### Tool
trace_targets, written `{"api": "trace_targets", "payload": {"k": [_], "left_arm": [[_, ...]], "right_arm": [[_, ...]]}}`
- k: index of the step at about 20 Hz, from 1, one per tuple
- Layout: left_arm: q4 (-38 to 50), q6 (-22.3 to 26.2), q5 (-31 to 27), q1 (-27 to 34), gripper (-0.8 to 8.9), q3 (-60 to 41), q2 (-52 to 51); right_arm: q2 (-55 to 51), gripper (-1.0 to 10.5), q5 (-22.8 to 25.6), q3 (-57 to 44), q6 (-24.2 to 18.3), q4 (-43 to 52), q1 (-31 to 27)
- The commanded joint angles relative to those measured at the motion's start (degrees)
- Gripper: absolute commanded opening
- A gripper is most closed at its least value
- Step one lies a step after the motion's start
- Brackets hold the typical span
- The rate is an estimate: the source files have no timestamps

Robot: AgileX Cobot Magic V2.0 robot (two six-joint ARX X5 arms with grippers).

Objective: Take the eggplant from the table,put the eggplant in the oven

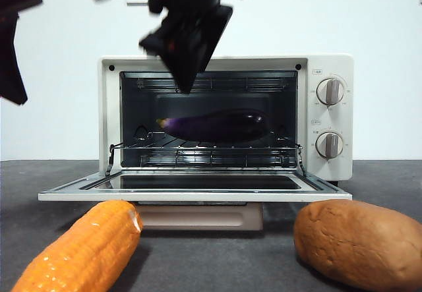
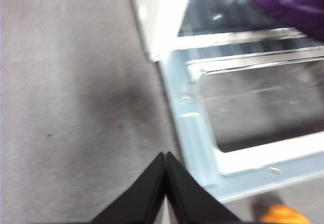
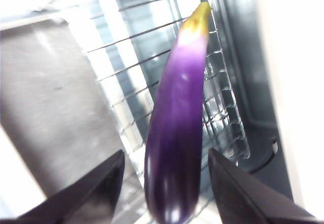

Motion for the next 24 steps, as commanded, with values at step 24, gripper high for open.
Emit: {"api": "trace_targets", "payload": {"k": [24], "left_arm": [[8.02, 10.82, 26.60, 8.85, 0.06, 0.11, 32.65]], "right_arm": [[-37.68, 0.0, -18.69, 1.36, 9.86, -16.94, 0.90]]}}
